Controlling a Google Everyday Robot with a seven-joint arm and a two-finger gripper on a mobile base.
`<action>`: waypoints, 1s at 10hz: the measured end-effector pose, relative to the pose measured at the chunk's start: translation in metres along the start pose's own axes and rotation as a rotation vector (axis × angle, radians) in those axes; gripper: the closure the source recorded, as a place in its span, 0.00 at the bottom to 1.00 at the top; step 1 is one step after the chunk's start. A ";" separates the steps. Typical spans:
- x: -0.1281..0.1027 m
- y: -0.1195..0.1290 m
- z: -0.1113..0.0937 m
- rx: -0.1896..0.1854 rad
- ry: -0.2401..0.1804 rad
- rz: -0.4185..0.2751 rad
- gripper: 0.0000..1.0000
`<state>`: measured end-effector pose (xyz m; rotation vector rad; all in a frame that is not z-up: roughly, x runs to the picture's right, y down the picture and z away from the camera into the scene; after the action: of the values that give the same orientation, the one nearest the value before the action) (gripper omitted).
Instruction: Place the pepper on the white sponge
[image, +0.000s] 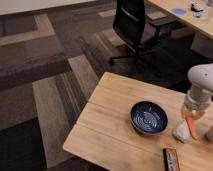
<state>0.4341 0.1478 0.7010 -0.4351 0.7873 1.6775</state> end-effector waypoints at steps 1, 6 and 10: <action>0.003 0.000 0.015 -0.025 0.004 -0.016 1.00; 0.014 0.013 0.030 -0.055 -0.027 -0.114 1.00; 0.002 0.029 0.037 -0.074 -0.027 -0.142 1.00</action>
<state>0.4101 0.1723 0.7339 -0.5077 0.6603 1.5800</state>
